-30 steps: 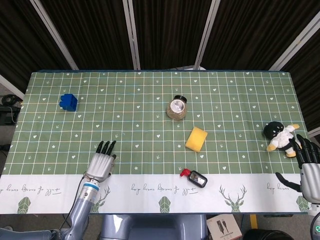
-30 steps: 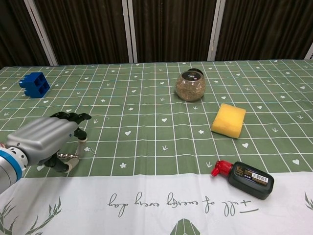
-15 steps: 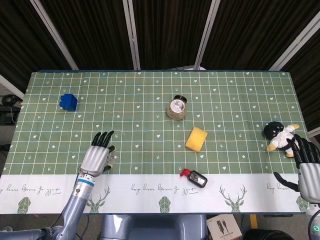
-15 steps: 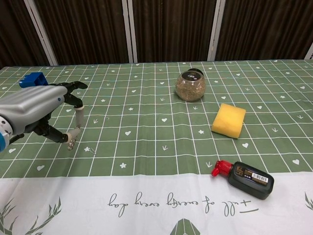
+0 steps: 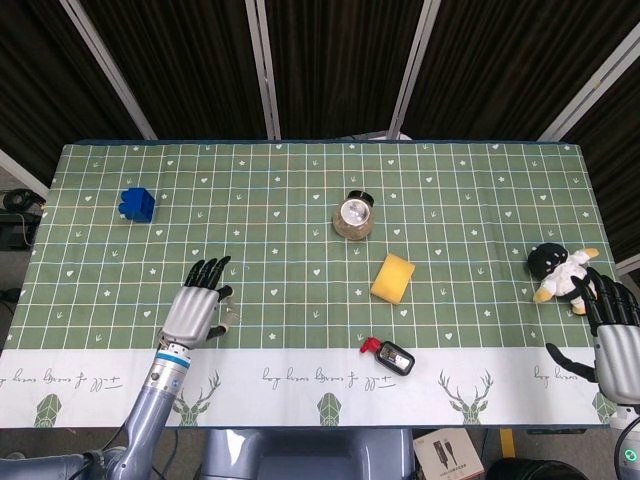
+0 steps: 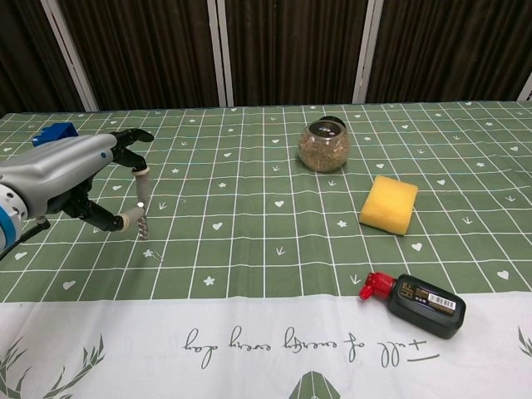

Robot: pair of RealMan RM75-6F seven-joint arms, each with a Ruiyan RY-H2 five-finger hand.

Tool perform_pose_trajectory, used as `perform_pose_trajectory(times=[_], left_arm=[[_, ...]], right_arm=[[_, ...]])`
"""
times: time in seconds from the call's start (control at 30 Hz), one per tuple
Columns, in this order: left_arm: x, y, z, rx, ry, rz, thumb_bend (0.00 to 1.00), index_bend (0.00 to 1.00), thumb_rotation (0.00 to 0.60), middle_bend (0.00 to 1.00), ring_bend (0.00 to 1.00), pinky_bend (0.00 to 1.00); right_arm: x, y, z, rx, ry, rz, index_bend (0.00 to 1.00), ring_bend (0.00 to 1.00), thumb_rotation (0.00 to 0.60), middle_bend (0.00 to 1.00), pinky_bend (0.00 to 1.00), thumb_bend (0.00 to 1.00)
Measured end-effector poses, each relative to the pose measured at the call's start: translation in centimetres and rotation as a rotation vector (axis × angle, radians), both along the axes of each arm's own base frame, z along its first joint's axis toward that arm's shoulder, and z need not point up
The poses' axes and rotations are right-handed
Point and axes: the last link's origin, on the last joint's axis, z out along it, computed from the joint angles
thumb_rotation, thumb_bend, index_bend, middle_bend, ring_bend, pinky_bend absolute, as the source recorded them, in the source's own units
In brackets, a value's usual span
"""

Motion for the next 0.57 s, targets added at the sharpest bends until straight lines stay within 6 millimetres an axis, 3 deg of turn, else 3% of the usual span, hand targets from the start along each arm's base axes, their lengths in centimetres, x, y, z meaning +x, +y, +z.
perform_pose_trajectory(times=[0.57], left_arm=[[0.6,-0.5,-1.4,-0.033,-0.022,-0.005,0.50,0.62,0.600,0.02,0.00,0.00]], right_arm=[[-0.2,0.2,0.2,-0.006,0.000,-0.004,0.09,0.00,0.600,0.00,0.07,0.11]])
